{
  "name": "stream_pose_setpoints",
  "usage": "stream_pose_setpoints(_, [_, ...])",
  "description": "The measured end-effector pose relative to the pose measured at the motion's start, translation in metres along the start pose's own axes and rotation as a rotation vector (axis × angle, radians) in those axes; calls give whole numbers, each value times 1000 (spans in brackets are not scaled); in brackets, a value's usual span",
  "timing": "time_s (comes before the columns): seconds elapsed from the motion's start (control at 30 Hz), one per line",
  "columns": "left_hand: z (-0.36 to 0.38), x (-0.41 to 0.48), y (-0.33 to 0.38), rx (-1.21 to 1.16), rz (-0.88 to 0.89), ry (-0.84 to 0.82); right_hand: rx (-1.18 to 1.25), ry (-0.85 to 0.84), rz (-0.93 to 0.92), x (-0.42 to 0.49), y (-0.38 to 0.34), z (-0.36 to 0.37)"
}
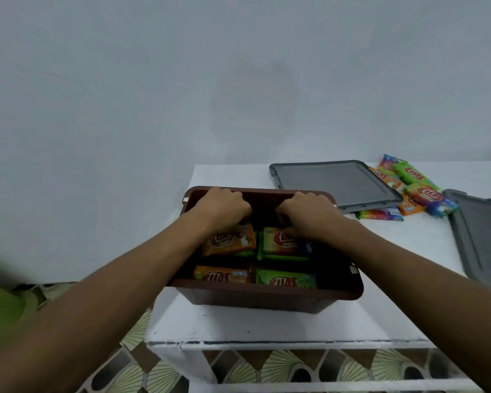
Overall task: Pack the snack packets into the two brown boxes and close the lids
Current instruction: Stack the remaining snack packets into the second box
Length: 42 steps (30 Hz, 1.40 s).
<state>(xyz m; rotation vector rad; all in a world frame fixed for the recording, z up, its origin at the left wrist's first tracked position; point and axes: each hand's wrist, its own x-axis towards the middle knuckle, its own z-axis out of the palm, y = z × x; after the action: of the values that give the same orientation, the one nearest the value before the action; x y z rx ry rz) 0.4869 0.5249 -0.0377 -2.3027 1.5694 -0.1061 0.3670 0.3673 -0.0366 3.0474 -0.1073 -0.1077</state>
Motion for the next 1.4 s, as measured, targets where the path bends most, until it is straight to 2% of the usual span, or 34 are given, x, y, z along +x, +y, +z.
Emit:
stream_pose_setpoints(0.17, [9, -3, -4, -242, 25, -175, 89, -229, -37, 3, 2, 7])
stream_pose_setpoints(0.6, [13, -8, -1, -193, 85, -109, -35, -157, -11, -1, 3, 11])
stream_pose_setpoints(0.7, [13, -5, 2, -183, 100, -87, -4, -69, -30, -5, 8, 5])
stream_pose_setpoints(0.77, [6, 0, 2, -268, 80, -71, 43, 0, -71, -12, 18, -1])
stream_pose_setpoints(0.83, [-6, 8, 3, -368, 49, -38, 221, 85, -120, -24, 35, -3])
stream_pose_setpoints(0.9, [-19, 17, 8, -426, 25, 37, 425, 244, -147, -39, 56, 1])
stream_pose_setpoints(0.97, [-31, 28, 19, -464, 14, 141, 476, 424, -105, -54, 80, 12])
stream_pose_setpoints(1.03, [-44, 43, 34, -523, 6, 228, 481, 517, -3, -70, 108, 24])
stream_pose_setpoints(1.2, [-79, 93, 88, -706, 50, 302, 455, 415, 203, -117, 198, 59])
stream_pose_setpoints(1.27, [-91, 116, 116, -705, 80, 289, 387, 339, 271, -134, 231, 72])
stream_pose_setpoints(1.4, [-99, 165, 174, -575, 142, 51, 281, 201, 375, -148, 292, 98])
